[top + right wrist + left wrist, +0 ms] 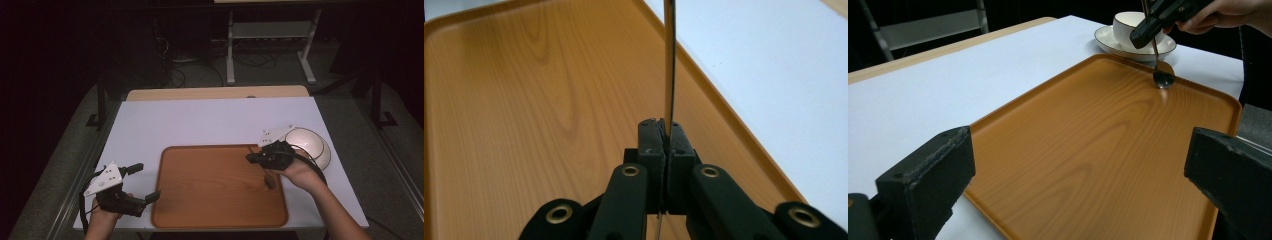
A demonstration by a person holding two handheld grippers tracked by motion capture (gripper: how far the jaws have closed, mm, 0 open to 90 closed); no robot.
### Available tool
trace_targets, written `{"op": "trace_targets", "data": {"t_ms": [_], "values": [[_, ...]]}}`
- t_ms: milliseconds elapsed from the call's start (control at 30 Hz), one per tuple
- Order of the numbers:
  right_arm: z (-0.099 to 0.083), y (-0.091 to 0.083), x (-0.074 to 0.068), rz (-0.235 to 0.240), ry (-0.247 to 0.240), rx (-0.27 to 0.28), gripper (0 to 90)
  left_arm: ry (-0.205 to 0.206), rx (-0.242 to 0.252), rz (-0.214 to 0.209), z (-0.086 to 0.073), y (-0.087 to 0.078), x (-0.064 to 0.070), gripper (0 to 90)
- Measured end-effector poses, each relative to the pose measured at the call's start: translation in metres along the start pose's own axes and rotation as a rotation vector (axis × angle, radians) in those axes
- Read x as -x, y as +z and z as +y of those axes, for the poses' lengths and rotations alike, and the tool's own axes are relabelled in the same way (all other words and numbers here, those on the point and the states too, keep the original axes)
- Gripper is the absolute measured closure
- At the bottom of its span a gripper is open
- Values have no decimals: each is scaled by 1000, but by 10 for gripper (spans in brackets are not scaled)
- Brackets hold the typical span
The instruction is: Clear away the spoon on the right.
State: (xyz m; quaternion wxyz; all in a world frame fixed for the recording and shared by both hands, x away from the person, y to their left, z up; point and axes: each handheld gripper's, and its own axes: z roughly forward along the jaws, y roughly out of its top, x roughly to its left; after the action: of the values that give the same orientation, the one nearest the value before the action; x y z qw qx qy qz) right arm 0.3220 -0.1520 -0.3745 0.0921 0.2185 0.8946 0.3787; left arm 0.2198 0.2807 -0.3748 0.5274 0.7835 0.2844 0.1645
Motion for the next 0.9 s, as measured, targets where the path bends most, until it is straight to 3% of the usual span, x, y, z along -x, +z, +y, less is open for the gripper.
{"op": "trace_targets", "data": {"t_ms": [333,900], "values": [[-1,10,-4,15,-15,-33,882,-1,2,-1,0,0,-1,0],[-6,37,-15,34,-62,-136,879,2,1,-1,0,0,0,0]]}}
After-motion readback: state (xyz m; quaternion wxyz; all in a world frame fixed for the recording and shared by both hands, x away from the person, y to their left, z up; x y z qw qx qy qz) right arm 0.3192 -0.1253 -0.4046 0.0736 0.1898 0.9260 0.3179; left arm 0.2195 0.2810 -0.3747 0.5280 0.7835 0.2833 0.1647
